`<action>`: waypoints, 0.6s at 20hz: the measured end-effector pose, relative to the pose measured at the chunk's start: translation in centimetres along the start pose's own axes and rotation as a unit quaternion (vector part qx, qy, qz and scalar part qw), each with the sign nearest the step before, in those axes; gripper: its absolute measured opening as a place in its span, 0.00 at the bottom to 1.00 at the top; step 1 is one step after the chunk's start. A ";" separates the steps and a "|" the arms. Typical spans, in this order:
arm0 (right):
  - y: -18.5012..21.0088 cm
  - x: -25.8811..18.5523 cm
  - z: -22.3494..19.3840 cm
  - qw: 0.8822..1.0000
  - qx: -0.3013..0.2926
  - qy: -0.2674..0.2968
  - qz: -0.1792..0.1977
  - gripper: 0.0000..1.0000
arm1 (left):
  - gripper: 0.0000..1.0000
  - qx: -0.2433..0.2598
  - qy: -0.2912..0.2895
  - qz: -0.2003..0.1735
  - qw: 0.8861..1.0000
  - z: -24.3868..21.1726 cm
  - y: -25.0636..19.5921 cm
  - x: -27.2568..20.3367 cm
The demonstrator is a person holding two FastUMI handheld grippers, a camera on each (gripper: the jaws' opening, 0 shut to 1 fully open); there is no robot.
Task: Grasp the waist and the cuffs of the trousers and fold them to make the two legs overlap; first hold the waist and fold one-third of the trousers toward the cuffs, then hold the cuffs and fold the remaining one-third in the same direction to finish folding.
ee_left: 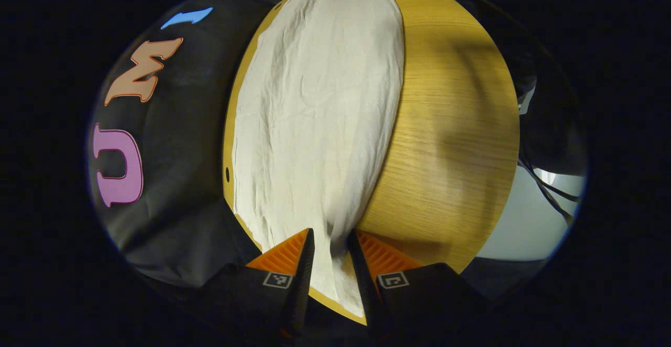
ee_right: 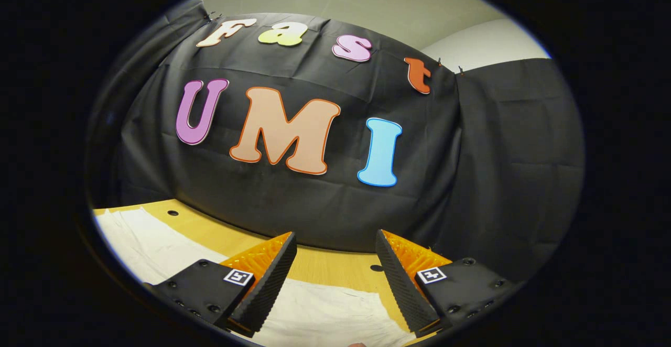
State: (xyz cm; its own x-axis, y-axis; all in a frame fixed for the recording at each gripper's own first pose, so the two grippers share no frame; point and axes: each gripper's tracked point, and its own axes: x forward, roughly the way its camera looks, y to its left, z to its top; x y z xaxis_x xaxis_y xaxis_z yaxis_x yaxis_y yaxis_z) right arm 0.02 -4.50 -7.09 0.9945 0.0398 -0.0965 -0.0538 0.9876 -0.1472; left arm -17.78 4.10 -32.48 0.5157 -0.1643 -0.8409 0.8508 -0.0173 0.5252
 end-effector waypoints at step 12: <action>-2.8 -1.4 -4.0 0.994 -0.095 0.042 0.037 0.99 | 0.00 -0.005 0.010 0.003 1.000 -0.1 -0.8 0.1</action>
State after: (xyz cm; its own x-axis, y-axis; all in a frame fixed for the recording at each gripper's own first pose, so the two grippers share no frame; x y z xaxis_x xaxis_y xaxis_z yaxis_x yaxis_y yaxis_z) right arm -1.56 -7.91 -10.52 0.9765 0.0914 -0.1951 -0.1512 0.9358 -0.3186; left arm -18.38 4.24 -33.03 0.5220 -0.1441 -0.8407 0.8490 -0.0062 0.5283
